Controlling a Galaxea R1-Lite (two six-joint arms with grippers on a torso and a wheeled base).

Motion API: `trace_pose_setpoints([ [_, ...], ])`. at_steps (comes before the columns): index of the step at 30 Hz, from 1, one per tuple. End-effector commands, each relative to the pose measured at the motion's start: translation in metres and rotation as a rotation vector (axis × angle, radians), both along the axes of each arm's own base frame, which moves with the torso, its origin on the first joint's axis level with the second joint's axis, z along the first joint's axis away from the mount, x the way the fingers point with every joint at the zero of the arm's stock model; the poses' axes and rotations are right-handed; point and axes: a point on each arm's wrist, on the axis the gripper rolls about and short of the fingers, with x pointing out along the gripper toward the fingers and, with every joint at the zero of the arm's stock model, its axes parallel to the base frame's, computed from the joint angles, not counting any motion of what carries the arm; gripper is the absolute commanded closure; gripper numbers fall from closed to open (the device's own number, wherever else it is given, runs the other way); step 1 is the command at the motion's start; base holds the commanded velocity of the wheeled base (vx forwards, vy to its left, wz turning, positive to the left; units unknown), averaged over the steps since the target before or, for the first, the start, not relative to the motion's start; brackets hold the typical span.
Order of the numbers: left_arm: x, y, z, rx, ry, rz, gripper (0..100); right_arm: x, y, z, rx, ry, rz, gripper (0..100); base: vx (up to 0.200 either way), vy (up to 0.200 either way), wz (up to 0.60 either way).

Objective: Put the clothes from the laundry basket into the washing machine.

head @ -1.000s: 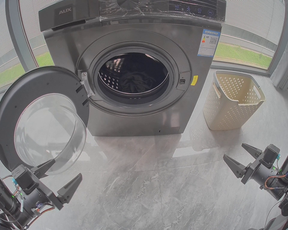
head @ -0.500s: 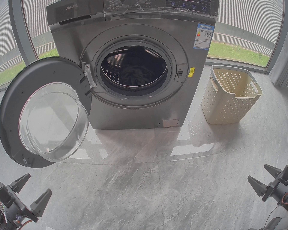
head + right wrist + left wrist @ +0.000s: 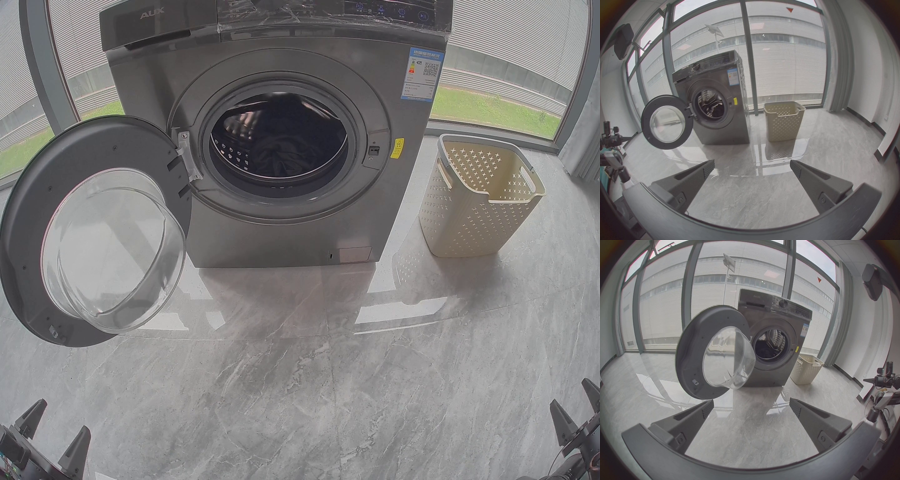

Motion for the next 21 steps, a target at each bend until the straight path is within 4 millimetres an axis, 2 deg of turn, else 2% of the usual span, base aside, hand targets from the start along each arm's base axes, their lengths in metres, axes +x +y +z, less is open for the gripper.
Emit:
trace_pose_setpoints([
  [1, -0.011, -0.0033, -0.0096, -0.001, -0.093, 0.03, 0, -0.008, -0.0014, -0.0093, -0.01, -0.043, -0.102, 0, 0.0, 0.0, 0.0],
  [5, -0.0117, -0.0011, -0.0104, 0.049, -0.097, 0.113, 0, -0.0139, 0.0017, -0.0111, -0.064, -0.101, -0.176, 0, 0.0, 0.0, 0.0],
  [7, -0.0125, 0.0002, -0.0151, 0.1, -0.071, 0.159, 0, -0.0156, 0.002, -0.0115, -0.081, -0.129, -0.139, 0, 0.0, 0.0, 0.0],
  [12, -0.0137, 0.0, -0.0172, 0.105, -0.058, 0.13, 0, -0.0156, 0.0045, -0.0168, -0.091, -0.087, -0.01, 0, 0.0, 0.0, 0.0],
  [16, -0.0136, 0.0, -0.017, 0.105, -0.062, 0.132, 0, -0.0158, 0.0041, -0.0165, -0.089, -0.085, -0.03, 0, 0.0, 0.0, 0.0],
  [18, -0.0136, 0.0, -0.0168, 0.106, -0.064, 0.13, 0, -0.0154, 0.0026, -0.0165, -0.05, -0.079, -0.103, 0, 0.0, 0.0, 0.0],
  [21, -0.0136, 0.0, -0.0173, 0.105, -0.064, 0.131, 0, -0.0153, 0.0033, -0.0166, -0.082, -0.082, -0.068, 0, 0.0, 0.0, 0.0],
])
